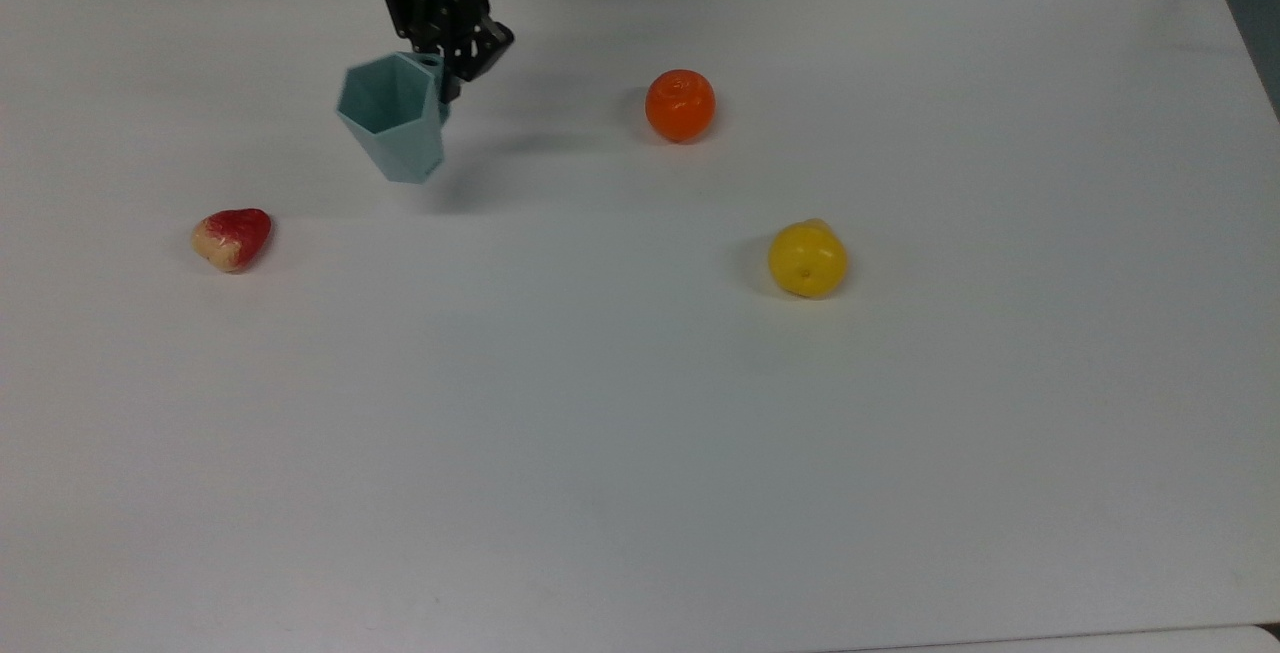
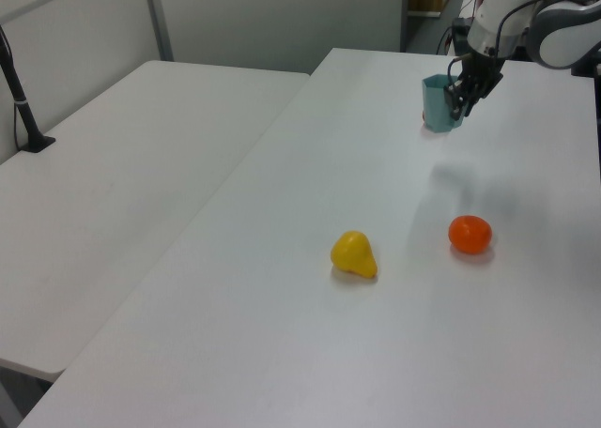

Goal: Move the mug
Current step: 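Carry the teal mug past the red fruit toward the table edge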

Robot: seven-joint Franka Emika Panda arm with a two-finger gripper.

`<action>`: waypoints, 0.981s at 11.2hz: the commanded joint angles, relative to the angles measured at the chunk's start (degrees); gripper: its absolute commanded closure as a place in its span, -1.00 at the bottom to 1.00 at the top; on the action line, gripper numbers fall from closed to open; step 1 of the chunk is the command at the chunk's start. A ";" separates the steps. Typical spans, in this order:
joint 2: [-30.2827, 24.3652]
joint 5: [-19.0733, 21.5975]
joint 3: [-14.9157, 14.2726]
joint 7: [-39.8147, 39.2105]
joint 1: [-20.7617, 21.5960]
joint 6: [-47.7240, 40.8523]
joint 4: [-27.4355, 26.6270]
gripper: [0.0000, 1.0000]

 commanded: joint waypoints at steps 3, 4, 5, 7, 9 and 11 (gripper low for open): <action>-1.41 -0.73 -0.52 -13.86 -13.57 1.59 -0.80 0.78; -0.88 -0.55 -0.52 -17.03 -16.03 1.59 -0.98 0.78; -0.44 -0.46 -0.52 -18.63 -18.14 1.67 -0.98 0.78; 1.22 -0.37 -0.61 -21.45 -22.19 3.24 -1.24 0.78; 4.56 -0.37 -0.61 -21.90 -24.57 7.80 -1.24 0.78; 7.11 -0.37 -0.61 -21.90 -25.99 10.28 -1.15 0.78</action>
